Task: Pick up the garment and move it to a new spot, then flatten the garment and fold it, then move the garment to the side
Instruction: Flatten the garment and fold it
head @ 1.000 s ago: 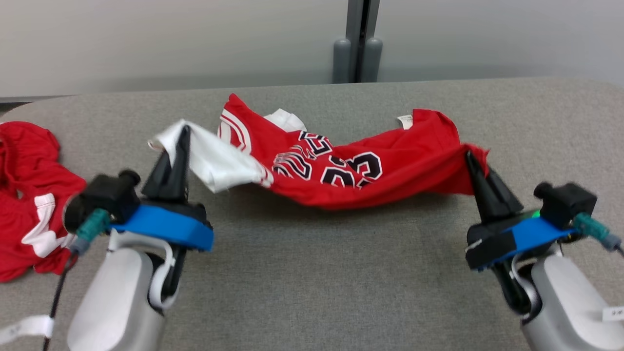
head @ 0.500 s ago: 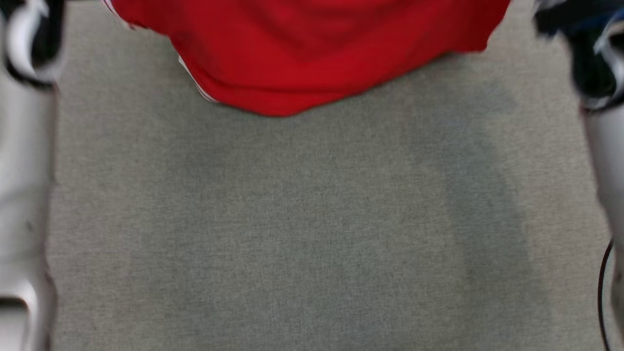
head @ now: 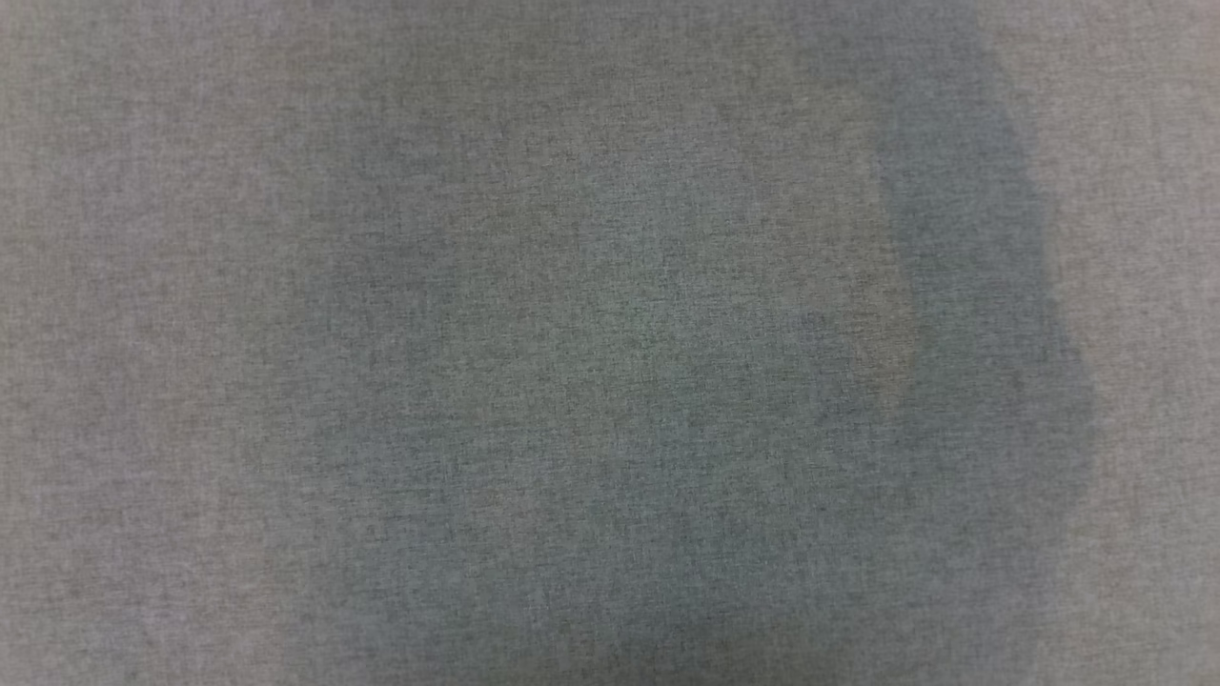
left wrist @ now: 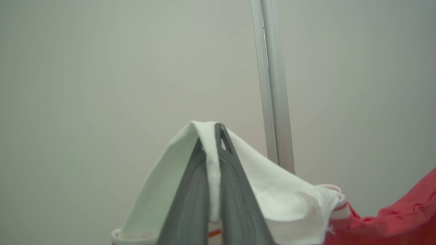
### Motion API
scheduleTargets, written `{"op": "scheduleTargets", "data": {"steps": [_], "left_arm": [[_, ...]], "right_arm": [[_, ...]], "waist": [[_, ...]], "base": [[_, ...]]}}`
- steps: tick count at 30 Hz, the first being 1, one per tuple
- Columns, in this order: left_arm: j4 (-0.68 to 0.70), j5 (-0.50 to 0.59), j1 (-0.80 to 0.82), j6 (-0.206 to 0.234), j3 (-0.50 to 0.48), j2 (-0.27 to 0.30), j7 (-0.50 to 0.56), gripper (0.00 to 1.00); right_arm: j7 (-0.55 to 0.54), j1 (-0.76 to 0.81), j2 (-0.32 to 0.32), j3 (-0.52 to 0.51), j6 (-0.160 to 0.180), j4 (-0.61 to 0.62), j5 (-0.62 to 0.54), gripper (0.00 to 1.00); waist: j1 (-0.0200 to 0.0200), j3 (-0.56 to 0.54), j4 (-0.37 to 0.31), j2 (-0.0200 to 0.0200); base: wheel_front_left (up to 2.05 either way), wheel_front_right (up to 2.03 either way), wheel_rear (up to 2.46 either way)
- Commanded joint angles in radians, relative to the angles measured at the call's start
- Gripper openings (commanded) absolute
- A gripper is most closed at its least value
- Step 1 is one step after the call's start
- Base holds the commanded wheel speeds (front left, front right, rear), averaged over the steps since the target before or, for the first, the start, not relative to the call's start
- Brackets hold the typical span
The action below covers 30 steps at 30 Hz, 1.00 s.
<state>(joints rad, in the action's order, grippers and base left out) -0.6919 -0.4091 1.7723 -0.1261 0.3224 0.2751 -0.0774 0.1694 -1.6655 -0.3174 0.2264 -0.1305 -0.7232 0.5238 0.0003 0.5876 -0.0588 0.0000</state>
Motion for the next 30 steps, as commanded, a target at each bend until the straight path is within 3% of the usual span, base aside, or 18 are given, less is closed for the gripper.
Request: {"op": "scheduleTargets", "data": {"steps": [1, 7, 15, 23, 30], "left_arm": [[-0.004, -0.004, 0.021, -0.007, 0.003, 0.0, -0.007, 0.0], [-0.073, -0.037, 0.064, -0.004, 0.071, -0.023, -0.055, 0.0], [-0.082, -0.107, -0.098, -0.004, 0.126, -0.012, -0.125, 0.0], [0.023, -0.162, -0.398, 0.005, 0.11, 0.027, -0.177, 0.0], [0.25, -0.193, -0.742, 0.085, 0.059, 0.063, -0.187, 0.0]], "right_arm": [[0.004, -0.013, -0.005, 0.004, -0.001, -0.007, 0.002, 0.0], [0.035, -0.064, -0.019, 0.051, -0.001, -0.08, 0.041, 0.0], [0.079, 0.066, -0.029, 0.161, -0.001, -0.099, 0.134, 0.0], [0.096, 0.356, -0.057, 0.223, -0.001, 0.057, 0.209, 0.0], [0.096, 0.682, -0.072, 0.212, -0.001, 0.243, 0.188, 0.0]], "waist": [[-0.0003, 0.002, 0.001, 0.0], [-0.0003, 0.018, 0.015, 0.0], [-0.0003, 0.03, 0.02, 0.0], [-0.0003, -0.005, 0.005, 0.0], [-0.0003, -0.059, 0.005, 0.0]], "base": [[0.0, 0.0, 0.0], [0.0, 0.0, 0.0], [0.0, 0.0, 0.0], [0.0, 0.0, 0.0], [0.0, 0.0, 0.0]]}}
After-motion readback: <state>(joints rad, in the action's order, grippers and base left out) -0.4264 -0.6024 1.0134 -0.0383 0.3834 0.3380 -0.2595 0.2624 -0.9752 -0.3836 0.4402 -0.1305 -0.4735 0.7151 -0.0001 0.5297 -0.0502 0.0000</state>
